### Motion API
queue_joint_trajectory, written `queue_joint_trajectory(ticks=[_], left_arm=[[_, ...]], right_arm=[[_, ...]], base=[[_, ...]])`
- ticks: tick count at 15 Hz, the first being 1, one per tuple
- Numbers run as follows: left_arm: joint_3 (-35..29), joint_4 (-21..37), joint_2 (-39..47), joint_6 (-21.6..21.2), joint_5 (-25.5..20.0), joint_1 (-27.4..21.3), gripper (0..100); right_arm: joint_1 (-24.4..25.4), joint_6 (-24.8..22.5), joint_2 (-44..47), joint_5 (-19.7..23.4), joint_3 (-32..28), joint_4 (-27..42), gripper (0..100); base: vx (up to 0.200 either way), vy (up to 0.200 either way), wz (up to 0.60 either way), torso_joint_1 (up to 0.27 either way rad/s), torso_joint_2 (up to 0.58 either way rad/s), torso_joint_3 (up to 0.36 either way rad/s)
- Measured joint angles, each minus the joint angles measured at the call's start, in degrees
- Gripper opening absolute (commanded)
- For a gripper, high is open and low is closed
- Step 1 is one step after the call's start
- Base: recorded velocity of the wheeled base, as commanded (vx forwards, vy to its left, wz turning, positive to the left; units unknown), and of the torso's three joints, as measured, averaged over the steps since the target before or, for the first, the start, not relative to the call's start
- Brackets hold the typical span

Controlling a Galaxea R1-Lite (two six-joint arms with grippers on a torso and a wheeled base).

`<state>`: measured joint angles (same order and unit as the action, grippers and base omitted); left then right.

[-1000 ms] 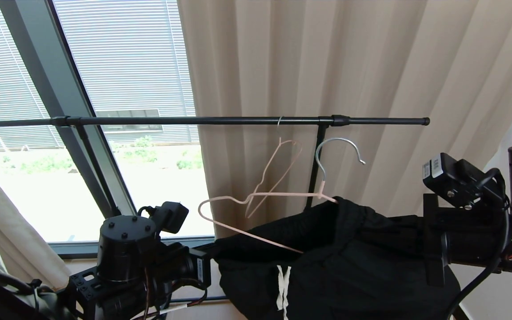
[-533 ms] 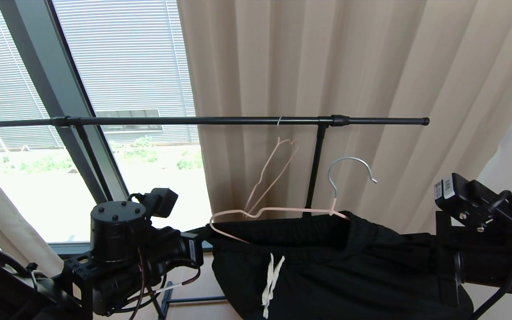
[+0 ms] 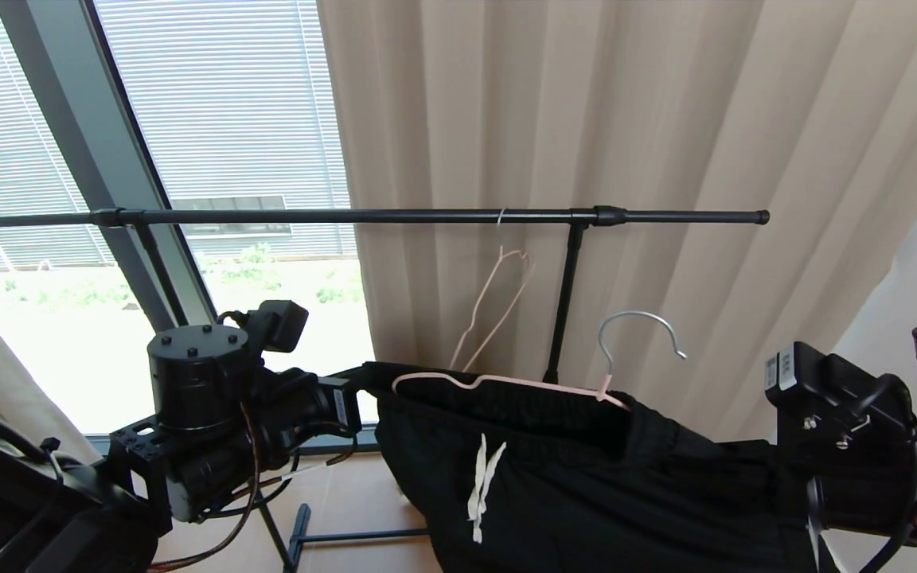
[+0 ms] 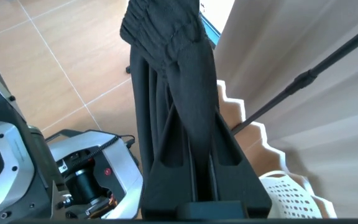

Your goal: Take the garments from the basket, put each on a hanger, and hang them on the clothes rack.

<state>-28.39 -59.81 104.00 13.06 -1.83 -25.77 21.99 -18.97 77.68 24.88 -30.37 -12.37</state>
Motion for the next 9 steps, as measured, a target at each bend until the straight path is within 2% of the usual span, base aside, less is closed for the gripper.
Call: queue_joint_trajectory(ticks=[2, 6, 9], left_arm=[[-1.8, 0.7, -1.0, -1.5, 0.0, -0.2, 0], [-4.4, 3.6, -2.8, -2.5, 0.0, -0.5, 0], [-7.1, 7.2, -3.4, -4.2, -0.1, 0.5, 0]], right_arm=[[0.1, -0.1, 1.0, -1.0, 0.0, 0.0, 0], [2.2, -1.5, 3.0, -7.4, 1.0, -0.2, 0], [2.8, -1.9, 3.3, -7.9, 1.4, 0.1, 0]], base=[[0.000, 0.000, 0.00, 0.000, 0.00, 0.000], [0.000, 0.000, 0.00, 0.000, 0.00, 0.000], [0.000, 0.000, 0.00, 0.000, 0.00, 0.000]])
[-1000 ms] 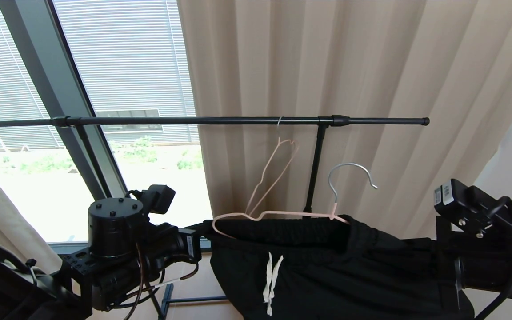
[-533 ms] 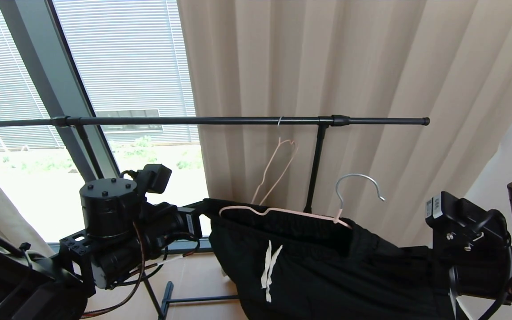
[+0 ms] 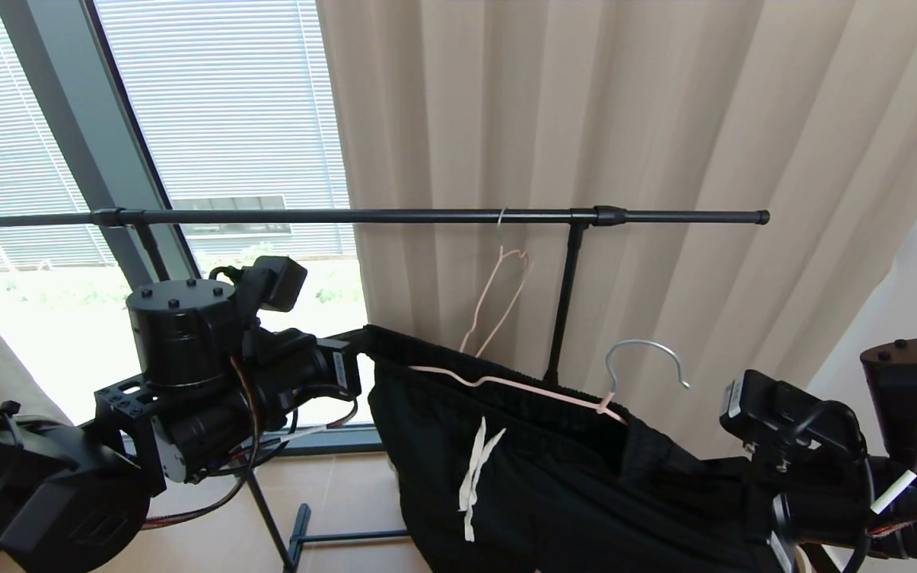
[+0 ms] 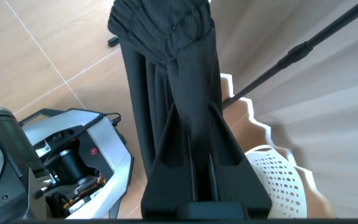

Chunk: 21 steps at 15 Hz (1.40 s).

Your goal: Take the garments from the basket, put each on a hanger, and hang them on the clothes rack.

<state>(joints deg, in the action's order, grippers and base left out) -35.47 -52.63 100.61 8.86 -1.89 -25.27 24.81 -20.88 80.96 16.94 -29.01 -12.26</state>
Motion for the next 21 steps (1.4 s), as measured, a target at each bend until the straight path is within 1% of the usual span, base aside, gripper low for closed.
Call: queue_joint_trajectory(ticks=[1, 3, 4, 5, 7, 9, 12, 13, 15, 16, 17, 19, 21], left_arm=[[-1.0, 1.9, -0.1, -0.3, 0.0, 0.2, 0], [-3.4, 5.4, -0.9, -1.9, 0.0, 0.0, 0], [-4.9, 8.0, -1.4, -2.3, 0.1, -0.5, 0], [-6.7, 11.9, -1.9, -2.8, 0.2, -1.2, 0], [-10.3, 20.1, -3.6, -4.6, 0.3, -3.3, 0], [-12.0, 26.6, -5.5, -7.6, 0.4, -5.8, 0], [-12.9, 31.7, -8.2, -8.7, 1.6, -9.7, 0], [-12.9, 32.4, -8.9, -8.7, 1.6, -10.6, 0], [-11.7, 33.9, -9.7, -8.4, 1.7, -12.6, 0], [-11.7, 33.8, -10.0, -8.4, 1.8, -12.8, 0], [-12.1, 34.0, -10.3, -8.4, 1.7, -13.2, 0], [-12.4, 34.0, -10.5, -7.8, 1.6, -14.1, 0], [-12.3, 33.9, -10.8, -6.8, 1.6, -15.7, 0]], right_arm=[[0.2, -0.1, -0.2, -0.5, 0.2, 0.1, 0], [0.9, 0.0, 0.1, -3.2, 0.4, 0.0, 0], [1.4, 0.0, 0.6, -3.8, 0.4, -0.2, 0], [2.0, 0.0, 1.0, -4.4, 0.2, -0.2, 0], [2.9, 0.0, 1.6, -6.5, -1.0, -0.1, 0], [3.1, 0.2, 2.6, -8.8, -2.5, -0.2, 0], [3.2, 0.3, 4.6, -10.6, -4.2, -0.4, 0], [3.2, 0.4, 5.3, -10.8, -4.7, -0.6, 0], [3.8, 2.6, 7.1, -11.7, -5.0, -5.1, 0], [4.5, 3.7, 8.3, -13.4, -5.1, -6.9, 0], [5.0, 4.1, 9.4, -14.2, -5.4, -8.3, 0], [5.5, 4.9, 11.3, -14.4, -5.3, -11.5, 0], [6.6, 7.9, 12.6, -14.4, -5.0, -14.5, 0]], base=[[0.000, 0.000, 0.00, 0.000, 0.00, 0.000], [0.000, 0.000, 0.00, 0.000, 0.00, 0.000], [0.000, 0.000, 0.00, 0.000, 0.00, 0.000], [0.000, 0.000, 0.00, 0.000, 0.00, 0.000], [0.000, 0.000, 0.00, 0.000, 0.00, 0.000], [0.000, 0.000, 0.00, 0.000, 0.00, 0.000], [0.000, 0.000, 0.00, 0.000, 0.00, 0.000], [0.000, 0.000, 0.00, 0.000, 0.00, 0.000], [0.000, 0.000, 0.00, 0.000, 0.00, 0.000], [0.000, 0.000, 0.00, 0.000, 0.00, 0.000], [0.000, 0.000, 0.00, 0.000, 0.00, 0.000], [0.000, 0.000, 0.00, 0.000, 0.00, 0.000], [0.000, 0.000, 0.00, 0.000, 0.00, 0.000]])
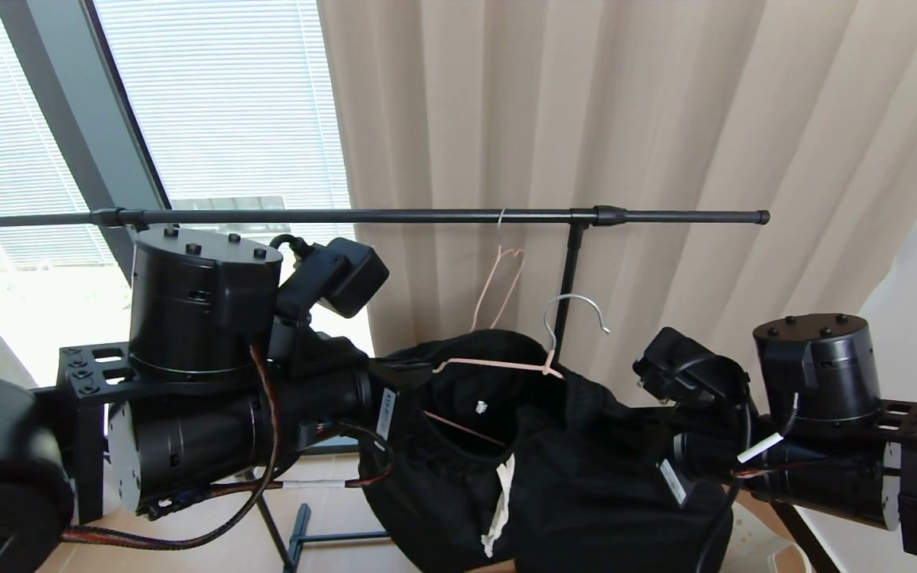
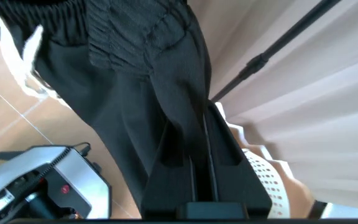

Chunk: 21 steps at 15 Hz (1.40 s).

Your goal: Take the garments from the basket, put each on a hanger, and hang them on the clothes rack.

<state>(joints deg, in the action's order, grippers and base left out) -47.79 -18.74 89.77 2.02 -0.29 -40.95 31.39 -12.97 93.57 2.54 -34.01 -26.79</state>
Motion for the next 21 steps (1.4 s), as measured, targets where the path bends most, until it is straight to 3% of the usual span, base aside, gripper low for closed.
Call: queue_joint_trajectory(ticks=[6, 14, 21], left_arm=[[-0.3, -0.1, -1.6, 0.6, -0.2, -3.9, 0], [3.7, -0.3, -0.4, -0.3, 0.7, -4.6, 0], [4.8, -0.4, 1.0, -0.1, 0.8, -5.5, 0]], right_arm=[[0.7, 2.9, 2.1, 0.3, 1.5, -7.1, 0], [0.7, 7.9, -1.7, 6.9, 2.5, -9.7, 0], [0.7, 8.5, -2.1, 11.0, 3.5, -14.7, 0]], base=[[0.000, 0.000, 0.00, 0.000, 0.00, 0.000], [0.000, 0.000, 0.00, 0.000, 0.00, 0.000], [0.000, 0.000, 0.00, 0.000, 0.00, 0.000]])
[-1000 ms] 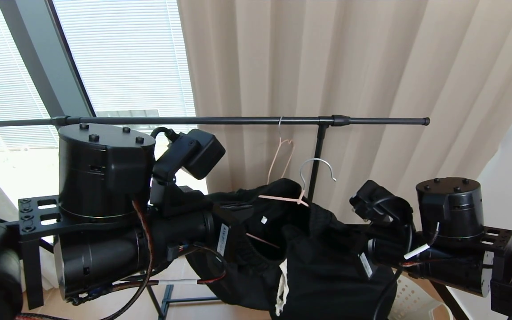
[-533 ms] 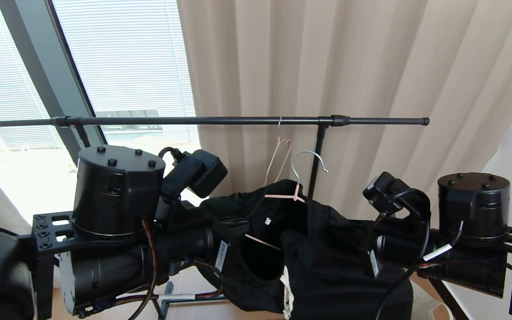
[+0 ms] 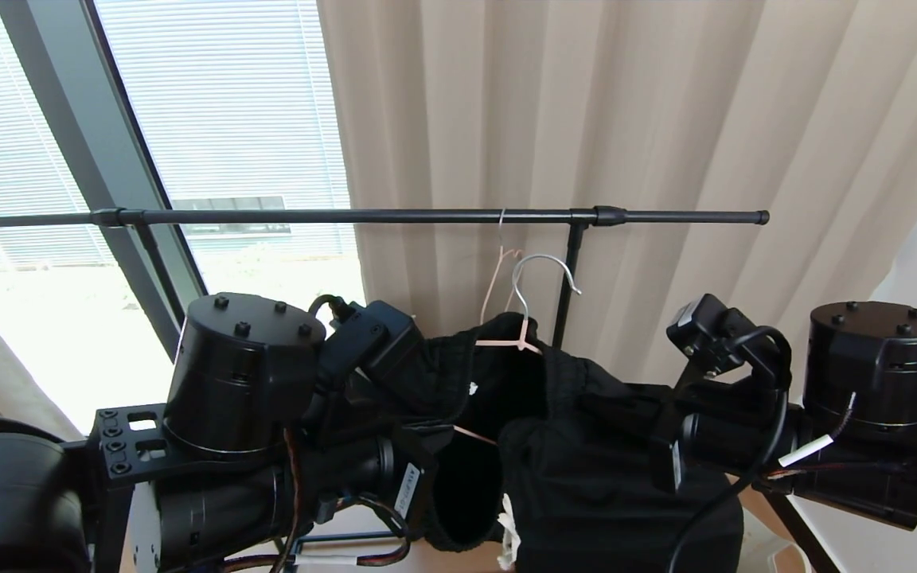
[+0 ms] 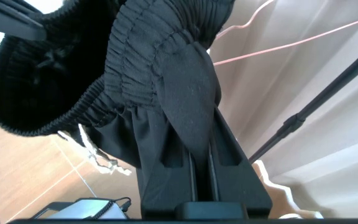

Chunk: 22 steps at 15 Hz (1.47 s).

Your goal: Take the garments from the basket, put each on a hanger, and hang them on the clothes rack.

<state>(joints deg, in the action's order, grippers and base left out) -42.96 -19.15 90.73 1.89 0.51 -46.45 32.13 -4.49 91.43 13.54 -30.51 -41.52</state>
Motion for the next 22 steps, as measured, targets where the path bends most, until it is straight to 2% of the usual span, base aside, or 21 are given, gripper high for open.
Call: queue_joint_trajectory(ticks=[6, 9, 12, 13, 18, 22], left_arm=[[-0.8, 0.0, 1.2, 0.4, -0.1, -0.5, 0], [-2.7, 0.0, 3.6, 0.3, -0.1, -0.3, 0], [-4.1, 0.0, 5.6, 0.0, 0.0, -0.3, 0], [-4.3, 0.0, 6.1, 0.0, 0.0, -0.3, 100], [-5.0, -0.1, 7.9, 0.1, 0.1, -0.4, 100], [-2.4, -0.1, 2.8, 0.2, 0.1, -0.5, 100]], right_arm=[[0.0, 0.9, -0.7, 0.8, 1.4, -4.0, 0], [0.0, 1.0, -1.0, 1.3, 3.8, -8.6, 0], [0.0, 1.3, -1.2, 2.8, 4.6, -9.0, 0], [0.0, 1.3, -1.4, 2.9, 4.7, -9.1, 0], [0.0, 1.3, -2.4, 4.9, 5.5, -9.1, 0], [-1.0, 1.4, -2.1, 6.1, 5.2, -9.1, 0]], base=[[0.000, 0.000, 0.00, 0.000, 0.00, 0.000], [0.000, 0.000, 0.00, 0.000, 0.00, 0.000], [0.000, 0.000, 0.00, 0.000, 0.00, 0.000], [0.000, 0.000, 0.00, 0.000, 0.00, 0.000], [0.000, 0.000, 0.00, 0.000, 0.00, 0.000], [0.000, 0.000, 0.00, 0.000, 0.00, 0.000]])
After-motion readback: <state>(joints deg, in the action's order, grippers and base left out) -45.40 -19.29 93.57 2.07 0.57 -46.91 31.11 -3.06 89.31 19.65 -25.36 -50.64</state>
